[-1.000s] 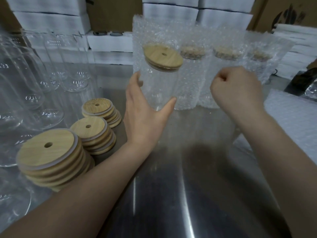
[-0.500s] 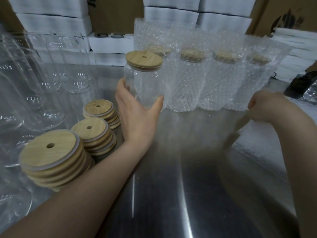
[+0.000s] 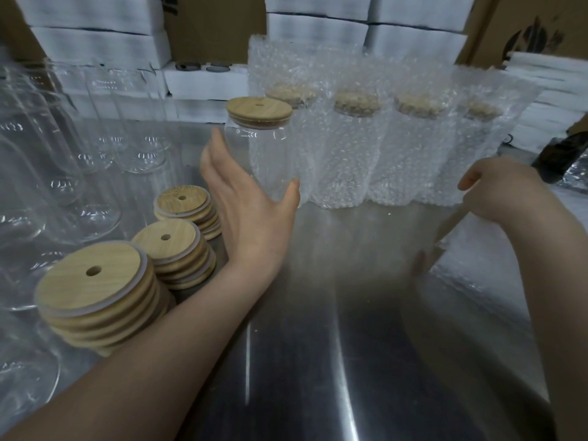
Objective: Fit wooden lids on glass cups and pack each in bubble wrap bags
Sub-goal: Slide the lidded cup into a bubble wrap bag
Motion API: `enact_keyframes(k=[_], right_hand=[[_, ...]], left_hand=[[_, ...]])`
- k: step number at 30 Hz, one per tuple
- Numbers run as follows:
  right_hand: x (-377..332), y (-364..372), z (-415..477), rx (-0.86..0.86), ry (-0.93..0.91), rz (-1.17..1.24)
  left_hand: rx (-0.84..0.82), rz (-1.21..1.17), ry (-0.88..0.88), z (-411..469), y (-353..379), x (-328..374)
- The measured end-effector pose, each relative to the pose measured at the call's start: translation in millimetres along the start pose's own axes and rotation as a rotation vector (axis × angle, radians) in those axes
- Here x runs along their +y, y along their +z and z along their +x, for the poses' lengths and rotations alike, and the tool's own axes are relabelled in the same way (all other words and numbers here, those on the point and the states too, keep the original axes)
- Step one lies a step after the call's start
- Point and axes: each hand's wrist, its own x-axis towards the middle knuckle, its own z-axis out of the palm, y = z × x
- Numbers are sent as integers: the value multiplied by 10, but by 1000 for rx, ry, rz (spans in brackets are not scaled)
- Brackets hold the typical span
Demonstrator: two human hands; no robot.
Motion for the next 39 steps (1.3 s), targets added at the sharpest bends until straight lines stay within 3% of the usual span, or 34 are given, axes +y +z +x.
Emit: enact_keyframes(k=[8, 11, 14, 21, 26, 29, 34, 39], right_hand=[[9, -69, -52, -77, -6, -6], [-9, -66, -68, -131, -19, -53], [-18, -47, -52, -108, -8, -38], [32, -37, 3, 60, 17, 119], [-26, -71, -46, 321, -66, 237], [-128, -80, -124, 455, -119, 398], [-435, 53, -297, 419, -221, 837], [-630, 228, -433, 314, -308, 1074]], left_hand=[[29, 166, 542, -47, -115, 229], [-58, 151, 719, -141, -93, 290], [-259, 56, 792, -263, -57, 309], [-697, 33, 530, -349, -17, 248], [-708, -29, 420, -331, 30, 183], [-744, -174, 259, -332, 58, 203], [-925, -606, -238, -303, 30, 305], [-965, -666, -389, -254, 38, 301]])
